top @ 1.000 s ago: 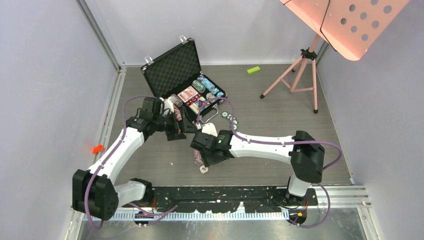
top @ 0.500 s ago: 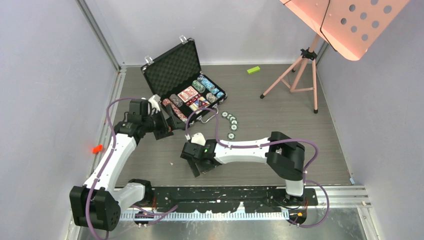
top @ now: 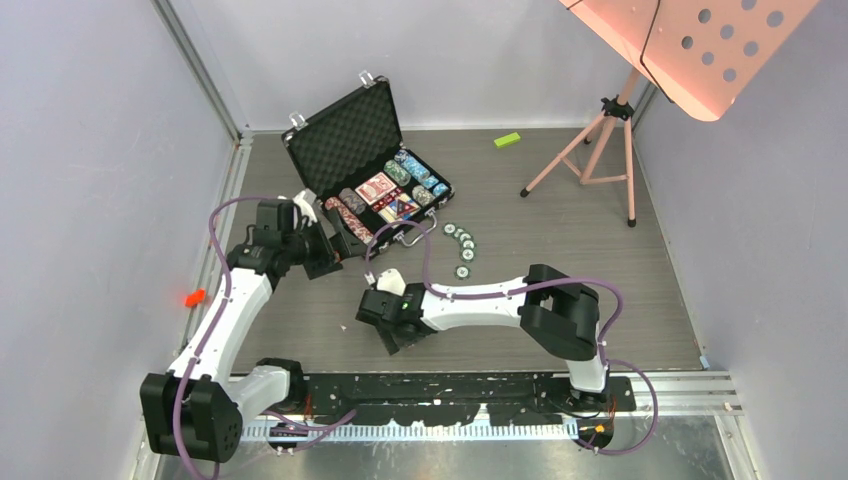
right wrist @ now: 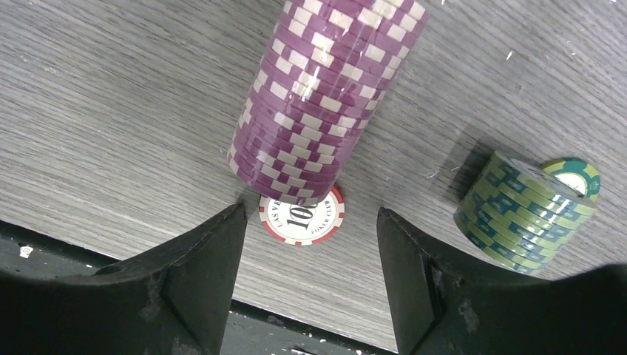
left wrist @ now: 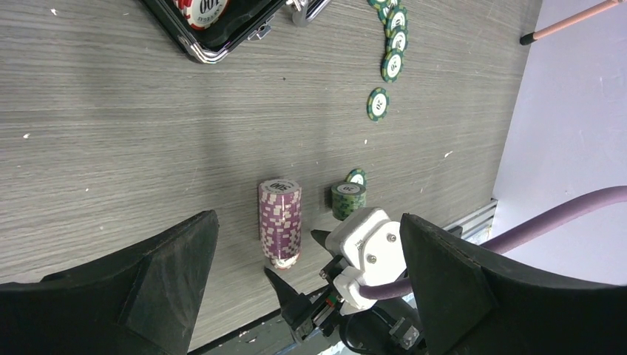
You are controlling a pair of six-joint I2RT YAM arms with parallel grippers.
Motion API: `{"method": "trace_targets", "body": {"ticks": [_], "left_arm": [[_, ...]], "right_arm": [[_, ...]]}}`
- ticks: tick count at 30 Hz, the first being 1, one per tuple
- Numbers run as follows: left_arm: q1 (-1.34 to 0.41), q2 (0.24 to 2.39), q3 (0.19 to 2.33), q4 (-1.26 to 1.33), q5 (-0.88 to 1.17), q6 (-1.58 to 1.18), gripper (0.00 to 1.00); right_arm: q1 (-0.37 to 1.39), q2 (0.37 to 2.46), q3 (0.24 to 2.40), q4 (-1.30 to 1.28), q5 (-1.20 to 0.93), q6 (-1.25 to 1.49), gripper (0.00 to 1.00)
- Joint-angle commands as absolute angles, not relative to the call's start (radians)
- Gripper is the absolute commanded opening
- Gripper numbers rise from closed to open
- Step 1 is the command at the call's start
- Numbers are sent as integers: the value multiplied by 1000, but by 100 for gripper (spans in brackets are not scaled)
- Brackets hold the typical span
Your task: Pack up texas hold em set
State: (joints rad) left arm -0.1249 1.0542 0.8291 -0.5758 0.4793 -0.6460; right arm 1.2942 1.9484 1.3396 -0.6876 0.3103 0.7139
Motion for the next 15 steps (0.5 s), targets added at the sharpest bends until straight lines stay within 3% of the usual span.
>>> {"method": "trace_targets", "body": {"ticks": [1, 15], "left_arm": [[-121, 1048, 816, -535, 489, -644, 97], [-123, 1052, 821, -537, 498, -643, 97]], "right_arm": [[1294, 1970, 1355, -647, 330, 711, 71], [1254, 1958, 1270, -579, 221, 742, 65]]}}
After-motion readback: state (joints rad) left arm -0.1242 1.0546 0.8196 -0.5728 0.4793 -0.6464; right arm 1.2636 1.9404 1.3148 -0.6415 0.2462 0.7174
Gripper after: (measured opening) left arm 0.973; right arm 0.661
